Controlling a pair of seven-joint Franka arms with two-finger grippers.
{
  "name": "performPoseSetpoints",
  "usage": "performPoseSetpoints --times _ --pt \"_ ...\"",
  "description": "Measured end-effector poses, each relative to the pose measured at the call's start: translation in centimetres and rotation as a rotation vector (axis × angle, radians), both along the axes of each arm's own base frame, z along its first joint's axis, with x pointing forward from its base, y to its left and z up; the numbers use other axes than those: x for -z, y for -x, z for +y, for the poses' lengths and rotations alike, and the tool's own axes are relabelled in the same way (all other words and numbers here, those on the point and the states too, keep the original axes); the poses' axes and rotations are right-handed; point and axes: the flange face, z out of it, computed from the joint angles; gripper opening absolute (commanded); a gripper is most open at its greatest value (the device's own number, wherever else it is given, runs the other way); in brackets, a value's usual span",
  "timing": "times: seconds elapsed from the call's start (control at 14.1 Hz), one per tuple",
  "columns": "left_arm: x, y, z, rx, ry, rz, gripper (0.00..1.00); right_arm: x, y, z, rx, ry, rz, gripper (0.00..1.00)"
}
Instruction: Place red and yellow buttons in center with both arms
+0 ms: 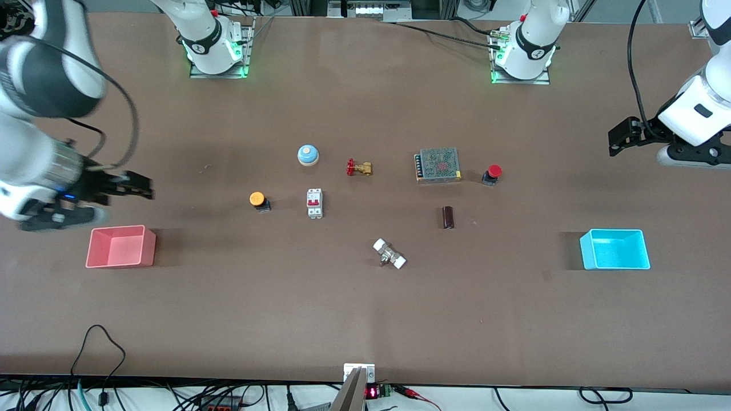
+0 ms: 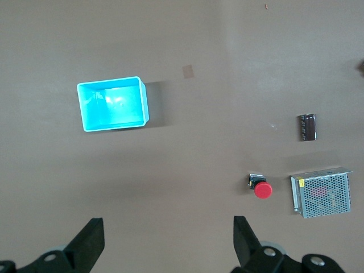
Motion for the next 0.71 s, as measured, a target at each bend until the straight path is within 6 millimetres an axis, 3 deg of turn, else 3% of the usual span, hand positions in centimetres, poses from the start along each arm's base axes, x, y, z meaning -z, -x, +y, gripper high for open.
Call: performPoseSetpoints --times 0.14,0.28,0.71 --pt "0.0 0.0 0.0 0.002 -0.001 -0.002 1.0 -2.6 1.0 -1.6 0.024 0.008 -0.027 1.0" --pt "-0.1 0.0 -0.1 0.004 -0.002 -0.003 1.0 -3.9 2.6 -2.3 0.035 0.012 0.017 1.0" --pt "-0.1 0.0 -0.3 0.012 -0.004 -0.003 1.0 -4.3 5.3 -1.6 0.023 0.018 0.069 1.0"
